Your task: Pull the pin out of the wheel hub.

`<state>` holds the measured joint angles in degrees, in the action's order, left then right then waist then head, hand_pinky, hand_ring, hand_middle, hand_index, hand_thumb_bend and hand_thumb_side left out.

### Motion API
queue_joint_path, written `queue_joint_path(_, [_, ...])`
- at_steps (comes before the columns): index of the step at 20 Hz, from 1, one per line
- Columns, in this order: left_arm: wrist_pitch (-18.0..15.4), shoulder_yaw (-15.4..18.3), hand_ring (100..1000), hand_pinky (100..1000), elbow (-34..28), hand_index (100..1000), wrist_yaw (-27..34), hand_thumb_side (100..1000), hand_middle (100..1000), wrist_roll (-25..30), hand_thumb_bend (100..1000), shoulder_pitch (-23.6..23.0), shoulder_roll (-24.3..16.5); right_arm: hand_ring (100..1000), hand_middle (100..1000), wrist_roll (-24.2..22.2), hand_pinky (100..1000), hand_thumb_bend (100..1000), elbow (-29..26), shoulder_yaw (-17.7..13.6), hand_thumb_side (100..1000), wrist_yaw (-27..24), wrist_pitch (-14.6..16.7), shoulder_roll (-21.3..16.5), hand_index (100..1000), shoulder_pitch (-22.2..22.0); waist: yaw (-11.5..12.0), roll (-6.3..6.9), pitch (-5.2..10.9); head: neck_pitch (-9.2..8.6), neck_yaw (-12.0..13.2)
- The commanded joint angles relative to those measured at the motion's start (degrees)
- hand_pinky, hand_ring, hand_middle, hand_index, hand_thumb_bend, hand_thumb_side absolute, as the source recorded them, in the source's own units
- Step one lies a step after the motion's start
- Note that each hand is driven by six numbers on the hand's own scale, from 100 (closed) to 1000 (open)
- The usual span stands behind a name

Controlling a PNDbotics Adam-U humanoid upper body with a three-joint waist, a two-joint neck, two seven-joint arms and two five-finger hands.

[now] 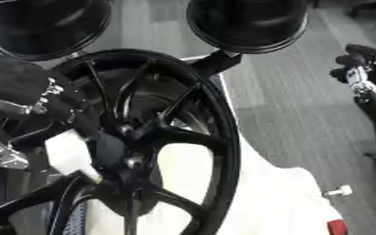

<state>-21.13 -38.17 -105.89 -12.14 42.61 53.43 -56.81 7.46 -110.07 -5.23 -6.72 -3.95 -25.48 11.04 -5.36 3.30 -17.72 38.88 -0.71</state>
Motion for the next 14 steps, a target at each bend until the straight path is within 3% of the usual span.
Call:
queue_joint_path(1, [-10.21,0.19,841,865,0.91,878,-0.72,196,797,9.35,301,0.37,-0.68,703,701,-0.05,804,100,-1.15,-0.14,564,-0.35,0.01,-0.83,812,0.44,-0.09,-0.27,0.82,-1.15,-0.68])
queue_joint_path(9, [-11.15,0.28,838,863,1.57,876,0.9,151,800,9.35,280,1.12,0.43,703,701,-0.1,804,100,-1.16,-0.11,565,-0.5,-0.05,-0.69,812,0.4,-0.13,-0.26,0.83,-1.23,-1.01])
queue_joint_path(14, [-10.91,0.55,823,858,0.29,852,3.44,177,772,9.35,281,1.85,0.7,703,701,-0.17,804,100,-1.15,-0.05,565,-0.52,-0.09,-0.73,811,0.37,-0.17,-0.17,0.88,-1.15,-1.0])
